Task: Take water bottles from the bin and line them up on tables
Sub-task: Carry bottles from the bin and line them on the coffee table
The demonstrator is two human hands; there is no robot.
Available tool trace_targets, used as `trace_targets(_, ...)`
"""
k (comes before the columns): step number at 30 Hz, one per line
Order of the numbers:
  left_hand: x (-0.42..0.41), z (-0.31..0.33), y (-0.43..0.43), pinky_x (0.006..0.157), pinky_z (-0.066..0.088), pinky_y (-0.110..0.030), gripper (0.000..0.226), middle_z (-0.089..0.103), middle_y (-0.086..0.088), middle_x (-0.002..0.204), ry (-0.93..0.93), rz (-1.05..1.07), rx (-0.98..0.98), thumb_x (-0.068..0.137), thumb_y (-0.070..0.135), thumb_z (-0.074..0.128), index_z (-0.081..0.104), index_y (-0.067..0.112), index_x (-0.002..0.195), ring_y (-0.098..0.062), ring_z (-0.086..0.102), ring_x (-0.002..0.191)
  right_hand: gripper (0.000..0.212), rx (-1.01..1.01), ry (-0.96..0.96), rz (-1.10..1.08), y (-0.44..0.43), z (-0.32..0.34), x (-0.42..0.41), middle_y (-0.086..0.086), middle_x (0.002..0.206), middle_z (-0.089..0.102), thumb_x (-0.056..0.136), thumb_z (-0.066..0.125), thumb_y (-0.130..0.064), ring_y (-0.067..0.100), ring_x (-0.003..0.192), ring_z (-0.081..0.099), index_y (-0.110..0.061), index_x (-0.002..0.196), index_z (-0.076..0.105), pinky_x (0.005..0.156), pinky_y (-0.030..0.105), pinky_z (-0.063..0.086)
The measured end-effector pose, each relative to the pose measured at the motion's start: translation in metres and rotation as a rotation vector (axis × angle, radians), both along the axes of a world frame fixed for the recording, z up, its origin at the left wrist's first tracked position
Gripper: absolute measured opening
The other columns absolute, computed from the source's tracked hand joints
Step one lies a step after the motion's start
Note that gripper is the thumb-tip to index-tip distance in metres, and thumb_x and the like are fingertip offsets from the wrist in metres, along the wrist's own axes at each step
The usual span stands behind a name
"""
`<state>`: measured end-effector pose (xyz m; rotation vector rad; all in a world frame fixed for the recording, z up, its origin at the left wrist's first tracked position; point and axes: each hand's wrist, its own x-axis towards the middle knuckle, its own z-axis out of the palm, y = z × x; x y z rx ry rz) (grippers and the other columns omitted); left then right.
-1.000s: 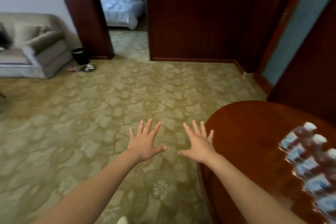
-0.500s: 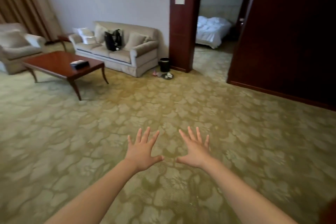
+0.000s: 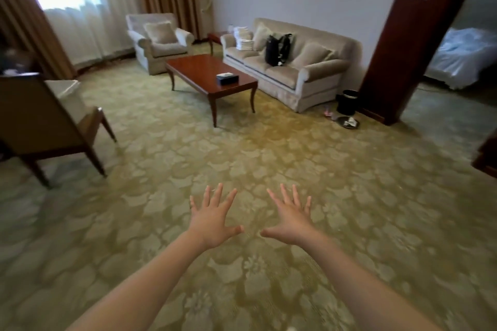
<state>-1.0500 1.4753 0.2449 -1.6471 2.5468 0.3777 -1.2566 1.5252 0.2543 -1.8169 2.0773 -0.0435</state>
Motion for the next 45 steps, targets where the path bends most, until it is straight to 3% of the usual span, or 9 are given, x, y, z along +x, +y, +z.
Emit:
trace_targets(16, 0.057, 0.003, -0.269, 0.115, -0.012, -0.062, 0.097, -0.025, 0.002, 0.161, 0.013, 0.49, -0.005, 0.081, 0.077, 0.044, -0.015, 0.044, 0.15, -0.027, -0.025, 0.147, 0.109, -0.055, 0.016, 0.445, -0.367, 0.007, 0.069, 0.002, 0.164, -0.022, 0.081, 0.068, -0.06, 0.029, 0.146, -0.032, -0.037, 0.157, -0.005, 0.116, 0.061, -0.017)
trace_targets(24, 0.1, -0.001, -0.369, 0.114, -0.012, -0.062, 0.096, -0.024, 0.001, 0.161, -0.01, 0.66, 0.011, 0.082, 0.078, 0.041, -0.015, 0.044, 0.151, -0.028, -0.025, 0.147, 0.109, -0.006, 0.029, 0.609, -0.506, -0.003, 0.118, 0.002, 0.164, -0.023, 0.08, 0.067, -0.061, 0.031, 0.146, -0.032, -0.038, 0.157, -0.007, 0.114, 0.061, -0.02)
trace_targets(45, 0.344, 0.002, -0.72, 0.115, -0.01, -0.064, 0.094, -0.023, 0.0, 0.161, -0.023, 0.748, 0.016, 0.083, 0.075, 0.044, -0.014, 0.042, 0.151, -0.028, -0.024, 0.147, 0.105, -0.062, -0.063, 0.72, -0.879, 0.002, 0.373, 0.0, 0.165, -0.02, 0.083, 0.068, -0.054, 0.028, 0.146, -0.033, -0.038, 0.157, -0.005, 0.112, 0.059, -0.022)
